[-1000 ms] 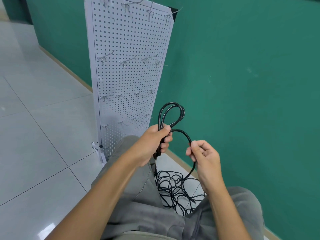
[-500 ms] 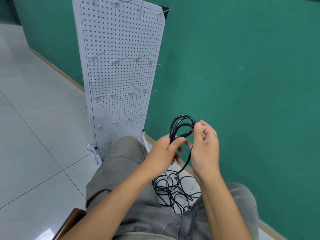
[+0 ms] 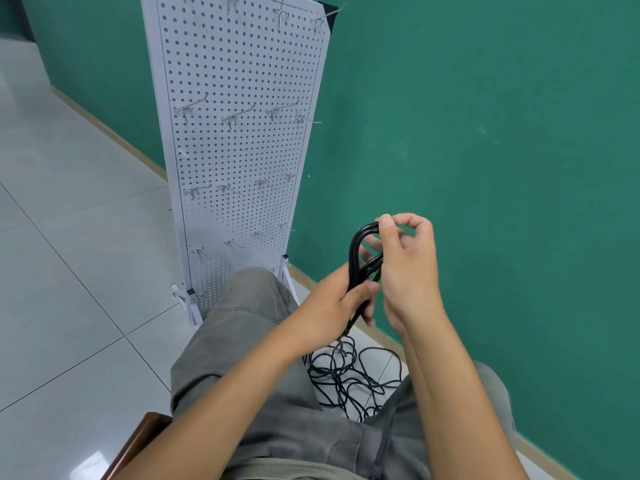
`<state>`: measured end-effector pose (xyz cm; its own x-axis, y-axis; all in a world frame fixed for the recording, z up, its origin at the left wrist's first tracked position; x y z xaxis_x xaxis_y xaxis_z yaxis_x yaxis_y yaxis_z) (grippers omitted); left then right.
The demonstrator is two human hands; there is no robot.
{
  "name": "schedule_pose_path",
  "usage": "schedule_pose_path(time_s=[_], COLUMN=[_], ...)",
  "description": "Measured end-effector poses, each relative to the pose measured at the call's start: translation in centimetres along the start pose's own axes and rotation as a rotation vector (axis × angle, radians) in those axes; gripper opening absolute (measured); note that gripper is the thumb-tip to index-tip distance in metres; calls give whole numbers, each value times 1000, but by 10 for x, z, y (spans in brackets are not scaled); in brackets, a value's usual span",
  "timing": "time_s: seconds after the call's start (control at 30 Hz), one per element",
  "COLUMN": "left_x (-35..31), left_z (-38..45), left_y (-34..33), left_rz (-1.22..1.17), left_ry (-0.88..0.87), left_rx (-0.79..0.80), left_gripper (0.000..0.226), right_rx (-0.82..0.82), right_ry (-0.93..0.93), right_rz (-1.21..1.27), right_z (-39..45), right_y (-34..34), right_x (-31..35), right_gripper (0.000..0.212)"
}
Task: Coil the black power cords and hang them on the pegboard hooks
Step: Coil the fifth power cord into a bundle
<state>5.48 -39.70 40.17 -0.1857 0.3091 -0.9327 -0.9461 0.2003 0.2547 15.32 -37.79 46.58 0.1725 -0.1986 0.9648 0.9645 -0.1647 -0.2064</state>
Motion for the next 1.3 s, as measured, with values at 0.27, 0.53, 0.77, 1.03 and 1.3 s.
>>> schedule_pose_path(time_s=[0.27, 0.53, 0.77, 1.03, 1.3], left_x=[-5, -6, -9, 0, 13], left_z=[-1, -1, 2, 5, 5], left_y=[-4, 5, 32, 79, 92], left_rz=[-180, -390, -427, -506, -376], left_ry=[117, 212, 117, 162, 199], left_rx=[68, -11, -142, -530, -656], left_gripper=[17, 31, 28, 36, 38], right_rx=[174, 315, 579, 715, 620], right_ry=[-168, -177, -376, -247, -143], right_rz=[98, -12, -92, -442, -435], right_z=[1, 5, -18, -32, -34], right_y=[4, 4, 9, 20, 17], right_x=[1, -11, -62, -89, -91], right_gripper=[14, 51, 88, 46, 25])
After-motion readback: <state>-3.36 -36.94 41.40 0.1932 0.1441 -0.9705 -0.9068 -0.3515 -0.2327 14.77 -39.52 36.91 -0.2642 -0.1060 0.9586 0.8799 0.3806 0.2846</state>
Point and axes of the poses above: each hand's wrist, its own z-axis towards the middle knuckle, its own y-axis out of the back of the hand, x = y × z, the point moved 1 cm from there along z, towards the middle knuckle, and after that the axes turned 8 degrees about z, right-handed, at the moved point
